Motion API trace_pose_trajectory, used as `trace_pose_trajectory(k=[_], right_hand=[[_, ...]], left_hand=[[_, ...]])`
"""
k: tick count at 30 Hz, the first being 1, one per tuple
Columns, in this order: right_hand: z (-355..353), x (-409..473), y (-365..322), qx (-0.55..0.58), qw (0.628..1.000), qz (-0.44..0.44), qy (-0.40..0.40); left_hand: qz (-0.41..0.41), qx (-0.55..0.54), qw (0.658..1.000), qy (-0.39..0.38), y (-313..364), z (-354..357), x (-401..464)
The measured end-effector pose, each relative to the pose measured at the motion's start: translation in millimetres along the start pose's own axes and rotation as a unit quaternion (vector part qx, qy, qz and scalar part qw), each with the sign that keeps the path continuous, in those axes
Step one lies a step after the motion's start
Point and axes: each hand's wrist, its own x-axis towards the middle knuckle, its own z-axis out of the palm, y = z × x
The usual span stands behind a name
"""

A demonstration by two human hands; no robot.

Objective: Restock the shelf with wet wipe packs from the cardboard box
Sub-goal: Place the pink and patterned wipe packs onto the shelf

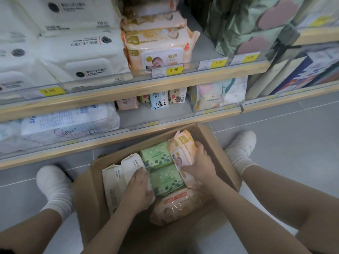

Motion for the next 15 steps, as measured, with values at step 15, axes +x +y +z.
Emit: trace_pose_trajectory(k=[15], right_hand=[[-121,-24,37,0.116,0.988,0.000,0.106]], left_hand=[[0.059,0.116,0.991,-0.039,56,39,51]])
